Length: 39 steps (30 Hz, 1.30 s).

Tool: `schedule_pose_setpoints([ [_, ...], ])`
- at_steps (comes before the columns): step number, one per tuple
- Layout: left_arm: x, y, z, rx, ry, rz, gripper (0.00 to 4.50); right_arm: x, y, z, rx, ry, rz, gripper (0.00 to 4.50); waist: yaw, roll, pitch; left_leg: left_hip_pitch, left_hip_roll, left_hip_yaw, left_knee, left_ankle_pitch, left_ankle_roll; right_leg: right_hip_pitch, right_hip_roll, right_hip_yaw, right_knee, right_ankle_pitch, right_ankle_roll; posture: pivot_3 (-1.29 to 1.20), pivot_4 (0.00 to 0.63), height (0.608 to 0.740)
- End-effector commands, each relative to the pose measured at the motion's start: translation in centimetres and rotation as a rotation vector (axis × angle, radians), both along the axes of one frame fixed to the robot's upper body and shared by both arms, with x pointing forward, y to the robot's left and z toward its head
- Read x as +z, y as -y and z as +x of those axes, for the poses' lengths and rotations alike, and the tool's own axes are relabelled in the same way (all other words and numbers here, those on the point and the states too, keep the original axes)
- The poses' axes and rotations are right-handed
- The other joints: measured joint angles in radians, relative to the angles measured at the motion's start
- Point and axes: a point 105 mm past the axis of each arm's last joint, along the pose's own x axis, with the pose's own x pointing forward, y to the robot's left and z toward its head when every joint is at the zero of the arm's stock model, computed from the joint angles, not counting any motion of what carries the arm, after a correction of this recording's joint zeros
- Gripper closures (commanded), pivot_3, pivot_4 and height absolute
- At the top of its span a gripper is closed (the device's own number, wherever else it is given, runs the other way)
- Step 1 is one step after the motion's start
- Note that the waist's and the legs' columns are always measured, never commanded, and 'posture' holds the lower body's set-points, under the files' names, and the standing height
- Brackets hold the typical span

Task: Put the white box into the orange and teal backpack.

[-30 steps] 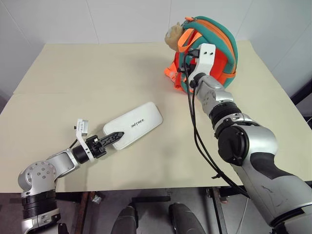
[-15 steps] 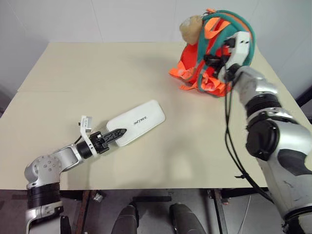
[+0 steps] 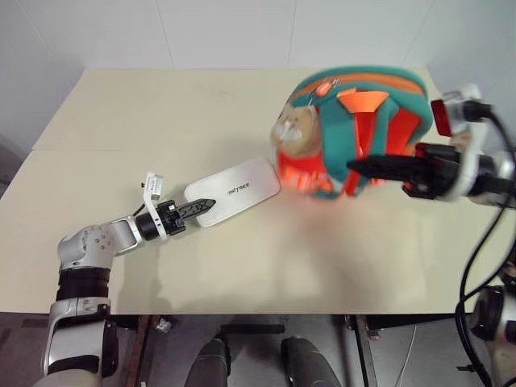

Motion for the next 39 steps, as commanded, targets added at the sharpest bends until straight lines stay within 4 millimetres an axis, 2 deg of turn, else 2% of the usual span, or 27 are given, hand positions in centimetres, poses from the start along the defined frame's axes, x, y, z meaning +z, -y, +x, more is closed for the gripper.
schedule_pose_setpoints([
  [1,-1.5,-1.8,0.4,0.050,-0.025,0.080,3.19,1.4,0.4,-4.2,0.169,-0.024,0.027,4.49,0.004,-0.001,0.001,0.000,0.000,0.000,0.001,0.000,0.000,0.000,0.000,0.000,0.000,0.000,0.000,0.00,0.150,0.740],
  [5,-2.3,-3.5,0.5,0.093,-0.033,0.099,3.19,1.8,2.0,-6.4,0.166,-0.150,-0.008,4.49,0.003,-0.003,0.001,0.000,-0.001,0.005,0.002,0.000,0.004,0.000,-0.002,0.003,-0.001,0.001,0.000,0.00,0.150,0.740],
  [8,-2.5,-4.0,0.5,0.106,-0.028,0.092,3.19,1.1,2.7,-6.4,0.110,-0.227,-0.031,4.49,-0.006,-0.005,-0.001,0.001,0.002,0.006,0.002,-0.001,0.004,0.000,0.000,0.005,-0.002,0.002,-0.001,0.00,0.150,0.740],
  [14,-2.2,-3.6,-0.2,0.083,0.012,0.068,3.19,-1.4,4.2,-4.8,-0.015,-0.316,-0.082,4.49,-0.006,-0.005,-0.001,0.001,0.003,0.009,0.004,-0.001,0.004,-0.001,0.001,0.008,-0.002,0.003,0.000,0.00,0.150,0.740],
  [20,2.0,-3.6,-1.7,0.035,0.206,0.000,3.19,-3.8,6.3,-3.4,-0.089,-0.346,-0.158,4.49,-0.001,-0.005,0.000,0.000,0.004,0.009,0.003,-0.002,0.004,-0.002,0.001,0.008,-0.005,0.003,0.000,0.00,0.150,0.740],
  [25,5.2,-3.2,-3.1,-0.022,0.330,-0.007,3.19,-5.1,7.6,-3.0,-0.083,-0.339,-0.210,4.49,0.008,-0.005,0.000,-0.002,0.004,0.010,0.003,-0.005,0.006,-0.002,0.001,0.008,-0.009,0.003,0.000,0.00,0.150,0.740],
  [32,10.7,-0.2,-5.9,-0.224,0.533,-0.026,3.19,-5.9,7.6,-2.3,-0.053,-0.314,-0.242,4.49,0.019,-0.005,0.000,-0.002,0.005,0.010,0.004,-0.007,0.005,-0.002,0.002,0.008,-0.009,0.003,0.001,0.00,0.150,0.740],
  [39,14.4,2.3,-7.7,-0.408,0.665,-0.041,3.19,-6.2,6.8,-1.6,-0.039,-0.293,-0.229,4.49,0.019,-0.004,0.000,-0.002,0.005,0.011,0.006,-0.008,0.005,-0.001,0.003,0.008,-0.009,0.003,0.001,0.00,0.150,0.740],
])
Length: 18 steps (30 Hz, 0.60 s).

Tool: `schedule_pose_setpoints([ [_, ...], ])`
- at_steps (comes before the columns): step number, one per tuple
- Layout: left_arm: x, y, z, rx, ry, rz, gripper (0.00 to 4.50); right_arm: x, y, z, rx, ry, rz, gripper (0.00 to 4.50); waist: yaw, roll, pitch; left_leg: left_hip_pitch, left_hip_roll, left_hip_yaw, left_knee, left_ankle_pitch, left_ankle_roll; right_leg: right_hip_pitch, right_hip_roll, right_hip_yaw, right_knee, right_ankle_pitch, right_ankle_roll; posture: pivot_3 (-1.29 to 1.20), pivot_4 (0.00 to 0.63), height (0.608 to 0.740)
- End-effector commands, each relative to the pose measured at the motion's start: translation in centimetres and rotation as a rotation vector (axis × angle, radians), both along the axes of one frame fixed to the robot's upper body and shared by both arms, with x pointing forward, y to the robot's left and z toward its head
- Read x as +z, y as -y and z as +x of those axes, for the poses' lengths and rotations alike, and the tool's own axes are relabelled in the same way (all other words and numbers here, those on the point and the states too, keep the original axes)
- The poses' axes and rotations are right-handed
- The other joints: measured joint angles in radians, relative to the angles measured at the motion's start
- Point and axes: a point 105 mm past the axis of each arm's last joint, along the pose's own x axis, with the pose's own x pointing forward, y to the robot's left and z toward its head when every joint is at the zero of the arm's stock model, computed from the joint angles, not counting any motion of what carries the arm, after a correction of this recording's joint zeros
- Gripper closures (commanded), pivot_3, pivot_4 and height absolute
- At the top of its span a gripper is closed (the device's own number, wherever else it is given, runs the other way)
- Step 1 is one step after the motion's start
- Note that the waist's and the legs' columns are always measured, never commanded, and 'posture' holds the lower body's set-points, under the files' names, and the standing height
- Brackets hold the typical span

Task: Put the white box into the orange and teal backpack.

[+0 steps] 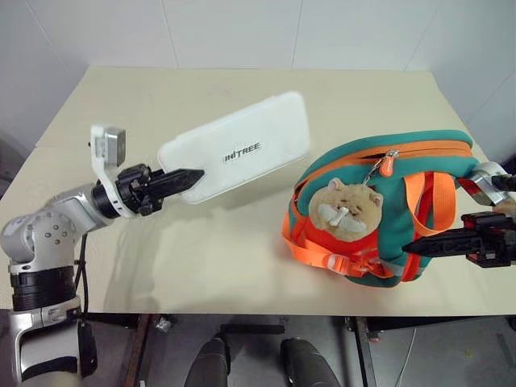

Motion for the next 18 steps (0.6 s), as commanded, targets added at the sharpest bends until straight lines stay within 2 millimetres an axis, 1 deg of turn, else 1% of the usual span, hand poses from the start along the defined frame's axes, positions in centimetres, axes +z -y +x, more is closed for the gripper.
schedule_pose_setpoints([
  [1,2.5,0.8,-1.4,-0.097,0.104,-0.011,3.19,0.2,-0.5,-0.1,0.020,0.011,0.005,4.49,0.000,0.000,0.000,0.000,0.000,0.000,0.000,0.000,0.000,0.000,0.000,0.000,0.000,0.000,0.000,0.00,0.150,0.740],
  [3,3.1,1.1,-1.6,-0.121,0.135,-0.012,3.19,0.2,-0.6,-0.1,0.021,0.012,0.009,4.49,-0.001,0.000,0.000,0.000,0.001,0.000,0.000,0.000,0.000,0.000,0.001,0.000,0.000,0.000,0.000,0.00,0.150,0.740],
  [7,3.6,1.7,-1.6,-0.148,0.170,-0.004,3.19,0.2,-0.8,-0.1,0.021,0.014,0.015,4.49,-0.002,0.000,0.000,0.000,0.002,0.000,0.002,-0.001,0.000,0.000,0.002,0.000,0.001,0.000,0.000,0.00,0.150,0.740],
  [13,3.0,3.2,0.1,-0.142,0.220,0.020,3.19,0.4,-1.5,-0.1,0.024,0.028,0.038,4.49,0.000,0.000,0.000,0.000,0.002,0.000,0.006,-0.001,0.000,0.001,0.002,0.000,0.002,0.000,0.000,0.00,0.150,0.740],
  [18,2.3,3.9,0.6,-0.162,0.271,0.089,3.19,0.6,-1.7,-0.2,0.020,0.033,0.046,4.49,0.000,0.000,0.000,0.000,0.004,0.001,0.006,-0.001,0.000,0.001,0.004,0.001,0.003,0.000,0.000,0.00,0.150,0.740],
])
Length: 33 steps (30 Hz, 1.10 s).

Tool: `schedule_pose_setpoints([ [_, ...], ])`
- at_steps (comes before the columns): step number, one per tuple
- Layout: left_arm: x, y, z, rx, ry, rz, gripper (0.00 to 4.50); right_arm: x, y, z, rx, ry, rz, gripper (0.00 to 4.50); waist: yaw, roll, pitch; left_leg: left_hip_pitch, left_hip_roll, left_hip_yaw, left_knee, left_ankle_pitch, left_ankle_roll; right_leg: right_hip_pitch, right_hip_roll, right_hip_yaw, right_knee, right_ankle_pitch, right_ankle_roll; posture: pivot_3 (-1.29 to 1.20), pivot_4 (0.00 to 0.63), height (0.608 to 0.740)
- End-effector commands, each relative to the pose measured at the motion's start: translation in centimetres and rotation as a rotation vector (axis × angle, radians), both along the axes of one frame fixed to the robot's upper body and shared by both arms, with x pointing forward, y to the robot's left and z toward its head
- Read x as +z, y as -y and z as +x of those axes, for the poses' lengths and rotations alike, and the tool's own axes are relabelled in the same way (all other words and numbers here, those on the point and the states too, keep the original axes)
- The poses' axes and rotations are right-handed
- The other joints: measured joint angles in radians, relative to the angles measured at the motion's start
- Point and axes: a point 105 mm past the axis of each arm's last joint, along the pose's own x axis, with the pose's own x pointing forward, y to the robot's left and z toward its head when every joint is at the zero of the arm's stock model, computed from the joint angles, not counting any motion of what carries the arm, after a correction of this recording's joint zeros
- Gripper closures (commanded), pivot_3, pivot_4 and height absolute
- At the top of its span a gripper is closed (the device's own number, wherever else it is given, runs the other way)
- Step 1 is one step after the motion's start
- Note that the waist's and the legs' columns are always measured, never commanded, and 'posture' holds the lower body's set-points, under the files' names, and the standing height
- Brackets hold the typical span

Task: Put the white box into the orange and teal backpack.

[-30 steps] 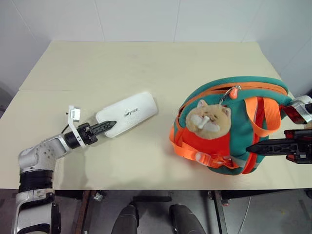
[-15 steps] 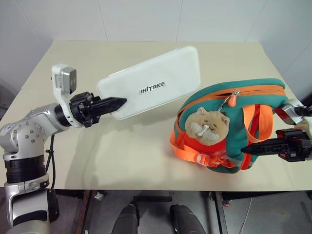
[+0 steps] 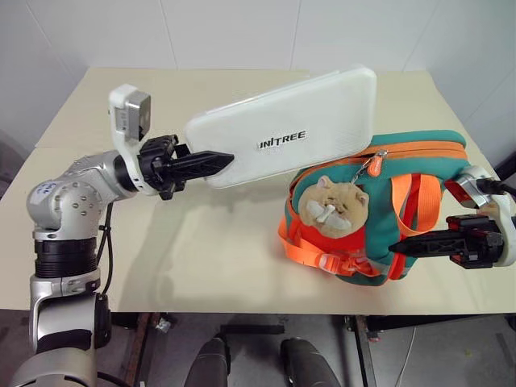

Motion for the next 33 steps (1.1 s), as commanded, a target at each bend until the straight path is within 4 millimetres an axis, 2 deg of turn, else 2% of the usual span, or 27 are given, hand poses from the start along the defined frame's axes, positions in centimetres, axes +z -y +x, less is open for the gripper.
schedule_pose_setpoints([
  [1,0.3,0.3,-0.1,-0.008,0.107,0.070,3.19,1.0,-0.6,-0.3,0.026,0.040,0.016,4.49,0.001,0.000,0.000,0.000,0.000,0.000,0.000,0.000,0.000,0.000,0.000,0.000,0.000,0.000,0.000,0.00,0.150,0.740],
  [7,-0.7,-0.4,1.9,0.097,0.229,0.196,3.19,1.1,-0.6,-0.3,0.015,0.042,0.021,4.49,0.003,0.000,0.000,0.000,0.000,0.000,0.001,0.000,0.000,0.000,0.000,0.000,0.000,0.000,0.000,0.00,0.150,0.740],
  [10,-1.3,-0.9,3.0,0.131,0.345,0.330,3.19,1.1,-0.6,-0.2,0.012,0.044,0.023,4.49,0.004,0.000,0.000,0.000,0.000,0.000,0.002,0.000,0.000,0.001,0.000,0.000,0.000,0.000,0.000,0.00,0.150,0.740],
  [17,-0.8,-2.1,4.3,0.142,0.391,0.425,3.19,1.1,-0.8,0.2,0.007,0.052,0.033,4.49,0.003,0.000,0.000,0.000,0.000,0.000,0.002,-0.001,0.001,0.001,0.000,0.000,0.000,0.000,0.000,0.00,0.150,0.740],
  [21,-1.0,-2.3,4.3,0.100,0.377,0.463,3.19,1.0,-0.9,0.3,0.003,0.055,0.036,4.49,0.003,0.000,0.000,0.000,0.000,0.000,0.001,-0.001,0.001,0.000,0.000,0.000,0.000,0.000,0.000,0.00,0.150,0.740],
  [28,-1.1,-2.0,3.0,-0.070,0.360,0.558,3.19,0.8,-1.0,0.5,-0.004,0.061,0.044,4.49,0.001,0.000,0.000,0.000,0.000,0.000,0.002,-0.001,0.001,0.000,0.000,0.000,0.001,0.000,0.000,0.00,0.150,0.740],
  [33,-0.7,-1.1,3.5,-0.102,0.414,0.632,3.19,0.7,-1.1,0.6,-0.007,0.063,0.048,4.49,0.002,0.000,0.000,-0.001,0.001,0.000,0.002,-0.001,0.001,0.000,0.001,0.000,0.002,0.000,0.000,0.00,0.150,0.740],
])
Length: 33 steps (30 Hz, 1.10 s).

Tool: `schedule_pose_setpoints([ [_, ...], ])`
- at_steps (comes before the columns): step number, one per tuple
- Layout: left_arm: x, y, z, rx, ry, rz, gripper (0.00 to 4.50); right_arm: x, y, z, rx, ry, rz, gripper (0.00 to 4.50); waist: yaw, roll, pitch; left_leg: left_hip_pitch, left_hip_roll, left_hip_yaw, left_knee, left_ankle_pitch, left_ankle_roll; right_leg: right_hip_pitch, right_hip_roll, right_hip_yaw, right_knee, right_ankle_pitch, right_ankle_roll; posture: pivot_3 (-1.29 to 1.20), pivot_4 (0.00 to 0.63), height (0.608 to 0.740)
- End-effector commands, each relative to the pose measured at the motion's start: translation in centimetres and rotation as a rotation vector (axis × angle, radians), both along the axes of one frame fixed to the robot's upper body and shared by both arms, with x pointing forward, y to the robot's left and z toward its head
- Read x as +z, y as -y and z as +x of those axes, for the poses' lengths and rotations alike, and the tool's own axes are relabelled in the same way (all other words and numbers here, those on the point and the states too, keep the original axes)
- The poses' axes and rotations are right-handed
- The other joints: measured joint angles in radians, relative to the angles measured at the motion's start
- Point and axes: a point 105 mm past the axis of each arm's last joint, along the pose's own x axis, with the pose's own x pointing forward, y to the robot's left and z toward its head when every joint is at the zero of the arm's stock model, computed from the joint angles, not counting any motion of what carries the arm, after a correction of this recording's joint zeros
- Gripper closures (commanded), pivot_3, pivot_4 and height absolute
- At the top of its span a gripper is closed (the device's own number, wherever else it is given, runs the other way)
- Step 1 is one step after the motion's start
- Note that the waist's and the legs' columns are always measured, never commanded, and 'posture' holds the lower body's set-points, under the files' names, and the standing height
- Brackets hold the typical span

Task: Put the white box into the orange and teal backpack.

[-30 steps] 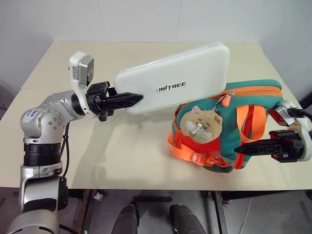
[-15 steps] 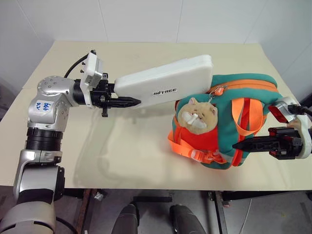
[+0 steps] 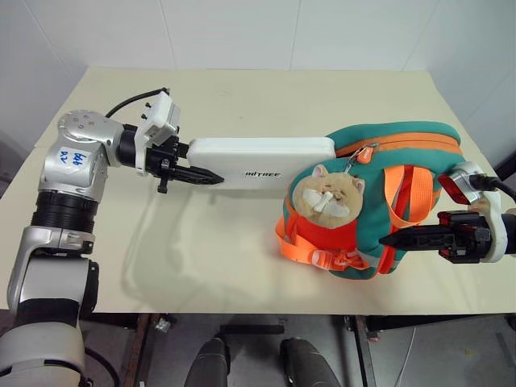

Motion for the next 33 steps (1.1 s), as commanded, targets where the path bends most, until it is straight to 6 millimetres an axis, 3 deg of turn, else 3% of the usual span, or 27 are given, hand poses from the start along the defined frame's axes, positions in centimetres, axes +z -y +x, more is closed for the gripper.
schedule_pose_setpoints([
  [1,1.0,0.8,-1.0,-0.136,0.032,0.073,3.19,0.5,-0.3,-0.1,0.013,0.024,0.013,4.49,0.001,0.000,0.000,0.000,0.000,0.000,0.000,0.000,0.000,0.000,0.000,0.000,0.000,0.000,0.000,0.00,0.150,0.740],
  [13,1.8,10.6,-1.3,-0.358,0.031,0.162,3.19,0.4,-1.4,0.4,0.049,0.041,0.037,4.49,-0.004,0.000,0.001,-0.002,0.000,0.000,0.002,0.000,0.000,-0.002,0.001,0.001,0.002,-0.001,0.001,0.00,0.150,0.740],
  [20,0.3,16.5,-1.5,-0.364,-0.015,0.221,3.19,0.8,-2.5,0.5,0.082,0.061,0.059,4.49,0.003,0.000,0.001,-0.003,-0.001,0.000,0.004,0.000,0.000,-0.002,0.002,0.001,0.004,-0.002,0.001,0.00,0.150,0.740],
  [27,-0.5,20.3,-2.9,-0.420,0.011,0.264,3.19,0.7,-3.0,0.5,0.092,0.068,0.070,4.49,0.006,0.000,0.001,-0.004,-0.001,-0.001,0.006,0.000,0.000,-0.001,0.001,0.000,0.004,-0.002,0.001,0.00,0.150,0.740],
  [33,0.4,22.2,-3.0,-0.389,0.018,0.137,3.19,0.6,-3.4,0.6,0.095,0.075,0.077,4.49,0.005,0.001,0.001,-0.004,-0.002,-0.002,0.010,-0.001,0.001,0.000,0.001,0.000,0.005,-0.001,0.002,0.00,0.150,0.740],
])
